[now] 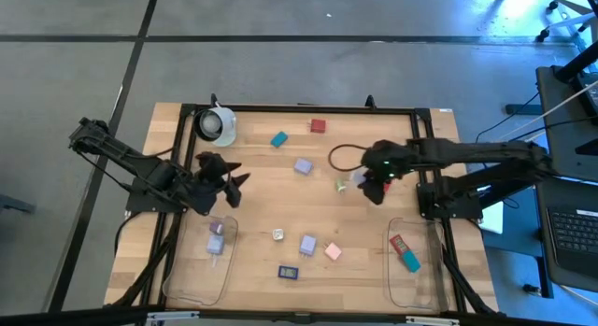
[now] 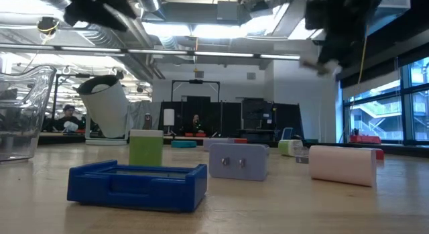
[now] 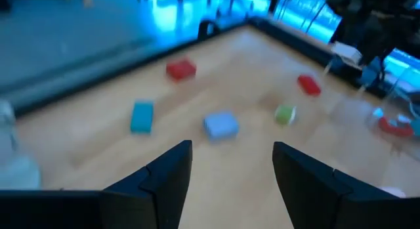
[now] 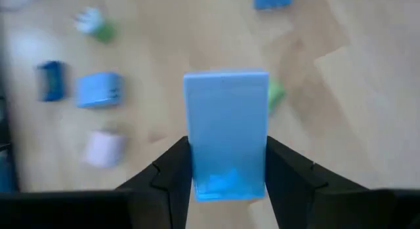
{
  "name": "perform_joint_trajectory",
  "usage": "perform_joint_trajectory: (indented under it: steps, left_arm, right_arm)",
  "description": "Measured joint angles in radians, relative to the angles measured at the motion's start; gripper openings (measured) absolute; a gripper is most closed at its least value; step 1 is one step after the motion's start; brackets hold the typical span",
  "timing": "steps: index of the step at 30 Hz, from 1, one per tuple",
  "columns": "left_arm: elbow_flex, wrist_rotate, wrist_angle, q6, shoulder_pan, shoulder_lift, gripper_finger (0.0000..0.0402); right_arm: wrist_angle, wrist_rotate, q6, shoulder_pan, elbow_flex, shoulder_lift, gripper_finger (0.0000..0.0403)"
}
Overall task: Pick & Place Office items
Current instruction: Put the white timer into the right transparent bin
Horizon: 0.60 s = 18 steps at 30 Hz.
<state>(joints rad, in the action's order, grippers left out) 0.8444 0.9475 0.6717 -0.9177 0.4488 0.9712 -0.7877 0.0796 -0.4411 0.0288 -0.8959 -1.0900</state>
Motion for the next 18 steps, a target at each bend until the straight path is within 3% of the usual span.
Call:
perform_joint_trajectory:
  steps: [6,11,18]
  left_arm:
    - [0.0,0.14,-0.212,0.274,0.0,0.0,0.021]
    - [0.0,0.239,-0.257,0.373,0.0,0.0,0.021]
    - [0.0,0.043,-0.258,0.39,0.001,0.0,0.021]
  right_arm:
    - [-0.11,0.156,-0.139,-0.091,0.0,0.155,0.0154]
    - [-0.187,0.202,-0.313,-0.199,0.0,0.242,0.0157]
    - [-0.307,0.23,-0.499,-0.37,0.0,0.281,0.0156]
